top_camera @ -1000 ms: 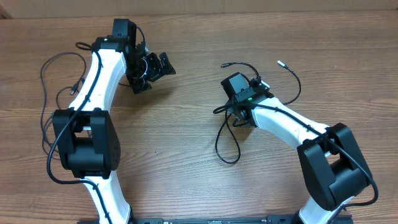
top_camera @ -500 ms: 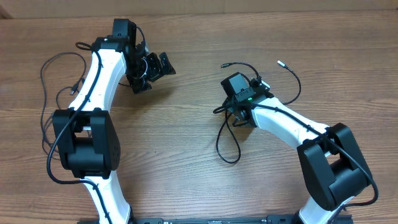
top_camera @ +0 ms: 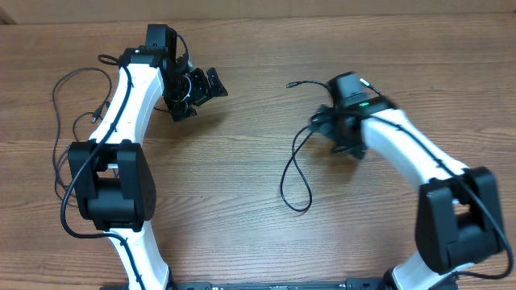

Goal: Untangle cables

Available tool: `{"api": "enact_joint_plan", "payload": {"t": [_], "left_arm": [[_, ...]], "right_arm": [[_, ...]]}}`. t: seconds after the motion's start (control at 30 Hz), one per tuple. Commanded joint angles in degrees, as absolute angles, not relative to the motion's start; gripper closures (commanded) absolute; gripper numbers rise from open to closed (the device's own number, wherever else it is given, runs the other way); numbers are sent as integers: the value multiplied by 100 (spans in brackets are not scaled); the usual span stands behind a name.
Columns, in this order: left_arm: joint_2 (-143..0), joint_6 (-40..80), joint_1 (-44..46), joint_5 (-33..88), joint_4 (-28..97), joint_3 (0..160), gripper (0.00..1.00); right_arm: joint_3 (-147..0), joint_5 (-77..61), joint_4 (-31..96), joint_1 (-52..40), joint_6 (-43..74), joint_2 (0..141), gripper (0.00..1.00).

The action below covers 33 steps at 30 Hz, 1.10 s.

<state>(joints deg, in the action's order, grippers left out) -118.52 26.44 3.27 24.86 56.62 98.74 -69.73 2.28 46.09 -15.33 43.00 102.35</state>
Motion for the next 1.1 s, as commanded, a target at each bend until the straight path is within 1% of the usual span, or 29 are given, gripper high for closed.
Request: {"api": "enact_joint_plan", "payload": {"t": [0.0,0.03,0.2,0.37,0.43,0.5,0.53,0.57,0.6,0.63,0.67,0.7,0.8,0.93,1.07], "left_arm": [[-11581,2530,303,2488,5666,9953,0],[-11583,2532,303,2504,5666,9953,1],[-11583,2534,303,2493,5662,9953,0],[-11598,2534,349,2611,5802,9944,0],[-11618,2532,502,2862,5867,9922,0],[-11620,2530,751,2856,5896,9859,1],[-11625,2530,1017,2829,5892,9793,1],[-11625,2530,1186,2764,5889,9758,0],[-11625,2532,1350,2670,5889,9727,5],[-11625,2532,1590,2493,5894,9686,15],[-11625,2532,1743,2388,5900,9662,21],[-11625,2534,1911,2283,5916,9631,23],[-11625,2635,2408,1973,6001,9515,24],[-11625,3223,3044,1411,6156,9264,24],[-11625,3756,3625,1129,6123,8803,24]], "right_arm": [[-7054,121,4748,-803,3793,10116,0],[-7046,130,4818,-447,3704,10123,0],[-7046,145,5124,696,3688,10138,0],[-7046,178,5365,1704,3483,10138,0],[-7046,180,5391,2086,3483,10138,0],[-7046,178,5382,2364,3483,10138,0],[-7046,113,5393,2486,3485,10138,0],[-7046,119,5384,2528,3483,10138,0],[-7046,121,5365,2567,3483,10138,0],[-7046,121,5323,2602,3483,10138,0],[-7046,121,5304,2606,3483,10138,0],[-7046,121,5277,2606,3485,10138,0],[-7046,121,5258,2606,3485,10138,0],[-7046,119,5258,2606,3485,10138,0],[-7046,119,5258,2606,3483,10138,0]]}}
